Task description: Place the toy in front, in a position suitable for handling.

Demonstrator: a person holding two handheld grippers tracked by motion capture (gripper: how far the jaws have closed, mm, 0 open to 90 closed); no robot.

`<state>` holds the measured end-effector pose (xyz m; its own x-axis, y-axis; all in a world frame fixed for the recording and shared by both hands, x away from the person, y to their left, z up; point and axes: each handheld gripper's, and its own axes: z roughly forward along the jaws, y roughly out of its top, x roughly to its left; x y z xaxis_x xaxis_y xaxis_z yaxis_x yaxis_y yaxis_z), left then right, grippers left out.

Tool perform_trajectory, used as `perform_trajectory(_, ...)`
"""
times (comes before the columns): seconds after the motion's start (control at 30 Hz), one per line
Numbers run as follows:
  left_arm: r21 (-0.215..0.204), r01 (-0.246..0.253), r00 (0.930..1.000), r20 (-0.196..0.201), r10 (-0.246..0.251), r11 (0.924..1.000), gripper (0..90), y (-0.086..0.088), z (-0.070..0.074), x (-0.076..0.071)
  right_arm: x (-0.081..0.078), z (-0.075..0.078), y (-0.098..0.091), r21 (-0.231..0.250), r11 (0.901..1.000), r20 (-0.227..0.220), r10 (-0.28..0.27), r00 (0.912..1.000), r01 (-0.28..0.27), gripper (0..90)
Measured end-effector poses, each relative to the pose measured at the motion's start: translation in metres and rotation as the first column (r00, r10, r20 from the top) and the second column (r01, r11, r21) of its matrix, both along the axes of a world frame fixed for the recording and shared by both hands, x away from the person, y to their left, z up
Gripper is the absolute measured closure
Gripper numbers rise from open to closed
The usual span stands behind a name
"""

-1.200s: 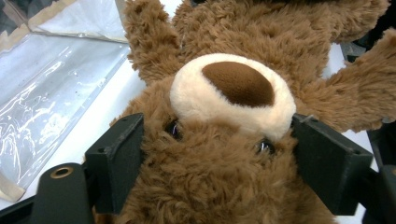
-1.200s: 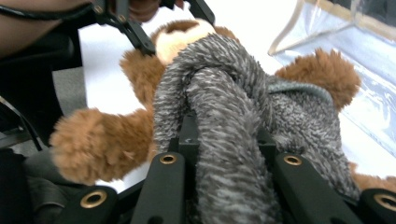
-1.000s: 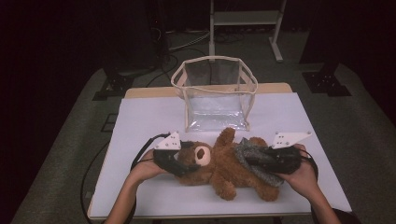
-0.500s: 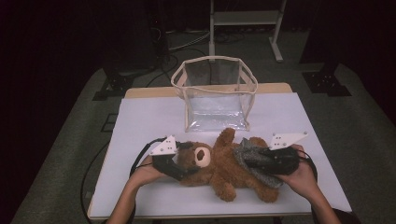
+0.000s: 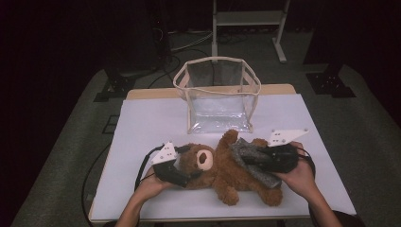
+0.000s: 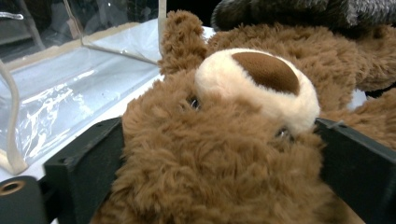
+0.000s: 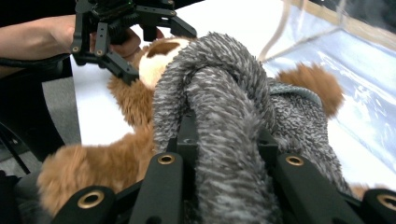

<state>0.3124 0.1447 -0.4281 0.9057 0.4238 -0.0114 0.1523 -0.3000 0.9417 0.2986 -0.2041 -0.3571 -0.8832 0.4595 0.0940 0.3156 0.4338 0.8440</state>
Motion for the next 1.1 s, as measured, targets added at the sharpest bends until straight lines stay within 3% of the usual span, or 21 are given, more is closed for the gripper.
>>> perform_trajectory(0.13, 0.008, 0.003, 0.9988, 0.049, -0.003, 1.0, 3.9, -0.002, 0.0, -0.002, 0.006, -0.007, 0.016, -0.035, 0.9993, -0.006, 0.014, 0.9999, -0.014, 71.3)
perform_trajectory(0.23, -0.005, 0.016, 0.9993, 0.034, -0.016, 0.9999, 4.9, -0.003, -0.001, -0.002, 0.005, -0.01, 0.008, -0.014, 0.9999, -0.022, 0.007, 0.9997, -0.007, 71.8)
perform_trajectory(0.33, 0.014, 0.021, 0.9983, 0.054, -0.022, 0.9997, 4.8, -0.008, -0.001, -0.003, 0.002, -0.007, 0.002, -0.003, 1.0, -0.031, -0.007, 0.9995, 0.007, 72.1)
perform_trajectory(0.5, 0.013, 0.015, 0.9989, 0.045, -0.015, 0.9998, 5.5, -0.009, -0.001, -0.003, 0.005, 0.006, 0.021, -0.041, 0.9989, 0.007, 0.023, 0.9997, -0.023, 72.2)
perform_trajectory(0.63, 0.016, 0.01, 0.9992, 0.039, -0.01, 0.9998, 6.1, -0.01, -0.002, -0.004, 0.012, -0.003, 0.038, -0.11, 0.9929, 0.008, 0.046, 0.9989, -0.045, 72.5)
perform_trajectory(0.7, 0.015, 0.005, 0.9991, 0.041, -0.005, 0.9999, 6.1, -0.012, -0.001, -0.005, 0.014, -0.004, 0.03, -0.094, 0.9951, -0.005, 0.029, 0.9996, -0.03, 72.7)
perform_trajectory(0.9, 0.032, 0.002, 0.9992, 0.04, -0.003, 0.9995, 6.0, -0.018, -0.002, -0.006, 0.019, -0.005, -0.007, -0.083, 0.9922, -0.038, -0.097, 0.9946, 0.093, 72.8)
perform_trajectory(1.1, 0.052, -0.001, 0.9989, 0.047, -0.001, 0.9987, 5.9, -0.019, -0.001, -0.007, 0.024, -0.001, 0.021, -0.099, 0.9948, -0.036, -0.027, 0.999, 0.023, 72.8)
